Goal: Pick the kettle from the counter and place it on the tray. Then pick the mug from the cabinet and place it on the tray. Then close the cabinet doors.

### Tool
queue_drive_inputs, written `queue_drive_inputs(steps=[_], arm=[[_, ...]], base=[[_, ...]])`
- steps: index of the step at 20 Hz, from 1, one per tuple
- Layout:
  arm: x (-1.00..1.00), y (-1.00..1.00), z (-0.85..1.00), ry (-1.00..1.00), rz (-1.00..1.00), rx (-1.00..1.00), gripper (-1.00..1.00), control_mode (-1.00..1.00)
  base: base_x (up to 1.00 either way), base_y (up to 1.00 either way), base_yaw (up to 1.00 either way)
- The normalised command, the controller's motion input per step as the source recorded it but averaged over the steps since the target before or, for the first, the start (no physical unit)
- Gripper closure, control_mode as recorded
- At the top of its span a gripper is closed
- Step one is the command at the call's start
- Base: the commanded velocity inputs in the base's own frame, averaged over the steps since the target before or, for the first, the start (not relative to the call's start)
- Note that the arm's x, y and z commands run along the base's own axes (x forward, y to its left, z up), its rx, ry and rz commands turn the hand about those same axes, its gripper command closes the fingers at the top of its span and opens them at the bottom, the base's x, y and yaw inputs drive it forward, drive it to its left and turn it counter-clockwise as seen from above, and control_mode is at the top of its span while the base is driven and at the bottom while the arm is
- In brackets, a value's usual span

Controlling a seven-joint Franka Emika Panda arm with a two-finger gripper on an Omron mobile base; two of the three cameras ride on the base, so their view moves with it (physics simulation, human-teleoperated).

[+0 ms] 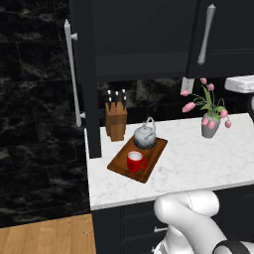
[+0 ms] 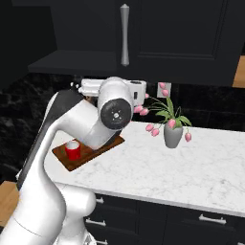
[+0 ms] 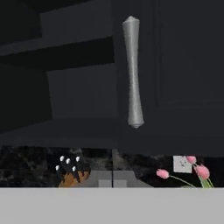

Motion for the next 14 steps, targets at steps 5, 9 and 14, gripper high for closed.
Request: queue_drive_inputs(steps=[5, 9, 14], arm=[[-1.0, 1.0, 0.15, -0.31, 0.21, -0.6, 1.0, -1.0], [-1.0, 1.0, 0.43, -0.23, 0.08, -0.56, 1.0, -1.0], [-1.0, 1.0, 0.42, -0.15, 0.0, -0.49, 1.0, -1.0]], base=[[0.0, 0.0, 0.0], [0.0, 0.0, 0.0], [0.0, 0.0, 0.0]])
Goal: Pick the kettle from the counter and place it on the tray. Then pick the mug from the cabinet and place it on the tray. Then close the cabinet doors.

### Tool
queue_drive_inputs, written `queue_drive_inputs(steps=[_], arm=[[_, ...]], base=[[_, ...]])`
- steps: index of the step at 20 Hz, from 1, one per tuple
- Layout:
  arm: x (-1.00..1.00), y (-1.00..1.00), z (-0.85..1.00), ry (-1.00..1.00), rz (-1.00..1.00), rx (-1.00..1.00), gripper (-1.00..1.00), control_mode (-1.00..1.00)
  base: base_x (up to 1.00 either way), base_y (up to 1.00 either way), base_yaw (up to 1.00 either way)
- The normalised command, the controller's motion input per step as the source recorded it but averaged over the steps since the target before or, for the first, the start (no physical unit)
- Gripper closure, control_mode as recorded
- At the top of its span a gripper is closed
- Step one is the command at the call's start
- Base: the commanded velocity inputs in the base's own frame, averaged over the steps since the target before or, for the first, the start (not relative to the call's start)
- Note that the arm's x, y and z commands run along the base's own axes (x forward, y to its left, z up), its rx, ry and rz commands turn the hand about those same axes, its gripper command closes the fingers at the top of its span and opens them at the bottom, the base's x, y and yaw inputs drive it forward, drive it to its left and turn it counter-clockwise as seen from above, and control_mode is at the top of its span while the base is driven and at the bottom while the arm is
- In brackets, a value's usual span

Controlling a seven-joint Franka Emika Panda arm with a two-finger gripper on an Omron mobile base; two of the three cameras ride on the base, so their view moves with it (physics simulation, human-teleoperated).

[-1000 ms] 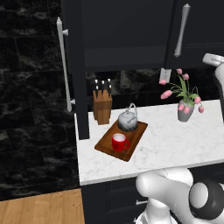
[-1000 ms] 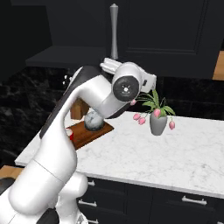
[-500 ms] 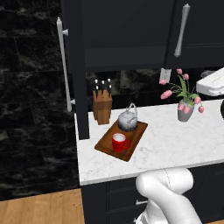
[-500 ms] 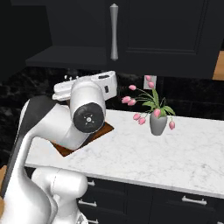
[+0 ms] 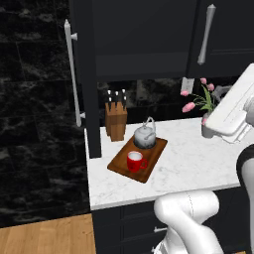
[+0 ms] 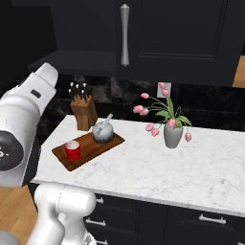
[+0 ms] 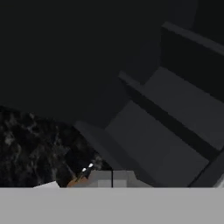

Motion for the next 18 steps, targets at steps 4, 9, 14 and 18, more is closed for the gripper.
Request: queue_drive_inputs(steps=[4, 9, 14, 18], arm=[[-0.97, 1.0, 0.27, -0.14, -0.02, -0.42, 1.0, -1.0], [-0.66, 1.0, 0.0, -0.04, -0.07, -0.39, 1.0, -1.0], [-0.32, 0.87, -0.01, -0.02, -0.11, -0.27, 1.0, -1.0], [0.0, 0.75, -0.22, -0.07, -0.12, -0.2, 1.0, -1.0]], base=[[0.0, 0.0, 0.0], [0.0, 0.0, 0.0], [0.0, 0.0, 0.0], [0.0, 0.0, 0.0]])
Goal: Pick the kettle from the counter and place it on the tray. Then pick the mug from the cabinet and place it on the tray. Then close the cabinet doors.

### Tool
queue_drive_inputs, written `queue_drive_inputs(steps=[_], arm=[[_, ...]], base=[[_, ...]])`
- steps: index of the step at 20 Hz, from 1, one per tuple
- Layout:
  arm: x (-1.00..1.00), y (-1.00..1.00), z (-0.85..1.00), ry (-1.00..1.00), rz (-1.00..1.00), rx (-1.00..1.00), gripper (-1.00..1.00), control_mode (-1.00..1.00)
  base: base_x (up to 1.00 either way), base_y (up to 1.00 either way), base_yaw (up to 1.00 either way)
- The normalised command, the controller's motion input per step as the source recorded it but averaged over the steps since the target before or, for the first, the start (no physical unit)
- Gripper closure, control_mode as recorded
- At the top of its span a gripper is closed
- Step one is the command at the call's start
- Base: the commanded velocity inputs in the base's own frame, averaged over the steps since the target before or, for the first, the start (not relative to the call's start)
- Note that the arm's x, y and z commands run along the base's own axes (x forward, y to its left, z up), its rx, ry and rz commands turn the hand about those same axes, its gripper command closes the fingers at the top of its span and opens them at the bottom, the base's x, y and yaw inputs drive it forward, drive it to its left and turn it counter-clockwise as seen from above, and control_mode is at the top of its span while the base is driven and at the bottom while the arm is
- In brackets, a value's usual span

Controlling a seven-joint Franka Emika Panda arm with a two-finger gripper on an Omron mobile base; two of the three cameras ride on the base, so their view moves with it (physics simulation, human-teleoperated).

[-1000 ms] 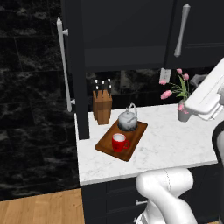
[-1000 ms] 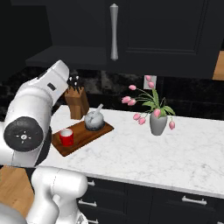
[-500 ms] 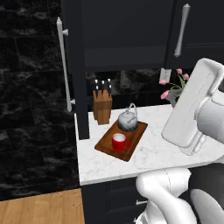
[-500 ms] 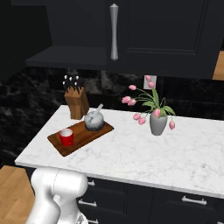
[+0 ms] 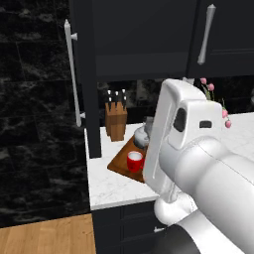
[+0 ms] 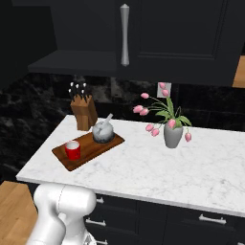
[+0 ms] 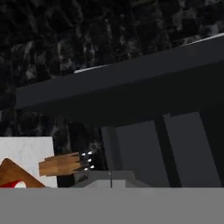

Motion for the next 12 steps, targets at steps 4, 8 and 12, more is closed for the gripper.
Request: queue_drive_inputs(steps=[4, 8, 12], arm=[[0.0, 0.75, -0.41, -0.23, -0.08, -0.18, 1.0, -1.0], [0.0, 0.71, -0.43, -0.3, -0.05, -0.16, 1.0, -1.0], [0.24, 0.75, -0.48, -0.21, -0.04, -0.16, 1.0, -1.0]], base=[[0.0, 0.0, 0.0], [0.0, 0.0, 0.0], [0.0, 0.0, 0.0]])
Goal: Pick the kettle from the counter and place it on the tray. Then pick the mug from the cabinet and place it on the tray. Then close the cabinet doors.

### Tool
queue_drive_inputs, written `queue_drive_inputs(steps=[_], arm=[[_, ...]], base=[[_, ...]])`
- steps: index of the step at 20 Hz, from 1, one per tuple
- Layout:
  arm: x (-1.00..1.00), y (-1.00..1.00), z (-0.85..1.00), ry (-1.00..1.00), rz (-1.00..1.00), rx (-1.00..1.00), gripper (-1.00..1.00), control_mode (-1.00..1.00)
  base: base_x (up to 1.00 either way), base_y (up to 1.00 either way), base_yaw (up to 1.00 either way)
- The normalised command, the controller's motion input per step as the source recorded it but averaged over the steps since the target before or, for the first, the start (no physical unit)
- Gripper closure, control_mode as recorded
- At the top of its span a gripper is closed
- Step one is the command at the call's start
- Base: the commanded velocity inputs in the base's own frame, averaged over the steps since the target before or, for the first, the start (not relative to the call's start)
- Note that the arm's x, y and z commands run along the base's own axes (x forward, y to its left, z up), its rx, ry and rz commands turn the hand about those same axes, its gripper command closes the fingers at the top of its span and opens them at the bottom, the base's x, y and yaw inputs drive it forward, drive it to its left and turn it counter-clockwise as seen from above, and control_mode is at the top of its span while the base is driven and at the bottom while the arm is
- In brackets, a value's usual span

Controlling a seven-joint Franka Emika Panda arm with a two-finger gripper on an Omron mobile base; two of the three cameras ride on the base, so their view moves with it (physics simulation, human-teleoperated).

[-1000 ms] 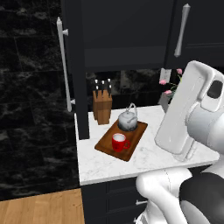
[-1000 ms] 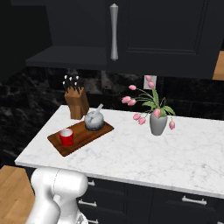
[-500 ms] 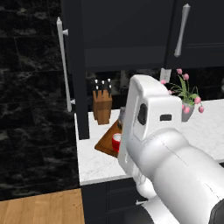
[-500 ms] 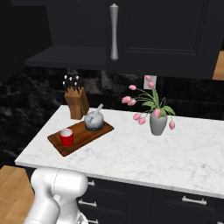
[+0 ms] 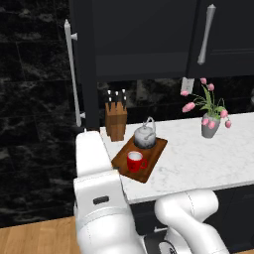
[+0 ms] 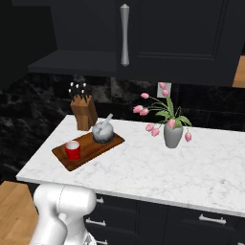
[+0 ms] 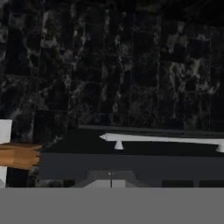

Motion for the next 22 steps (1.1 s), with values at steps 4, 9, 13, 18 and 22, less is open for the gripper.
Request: queue_drive_inputs(steps=[4, 9, 13, 18, 22], arm=[[0.53, 0.72, -0.31, -0.17, -0.05, -0.14, 1.0, -1.0], [0.68, 0.65, -0.26, -0.14, -0.09, -0.14, 1.0, -1.0], [0.67, 0.71, -0.27, -0.06, -0.11, -0.08, 1.0, -1.0], [0.59, 0.51, -0.01, 0.0, -0.18, 0.0, 1.0, -1.0], [0.89, 0.06, -0.18, 0.0, -0.3, 0.04, 1.0, -1.0]], base=[[0.0, 0.0, 0.0], [0.0, 0.0, 0.0], [0.0, 0.0, 0.0], [0.0, 0.0, 0.0], [0.0, 0.0, 0.0]])
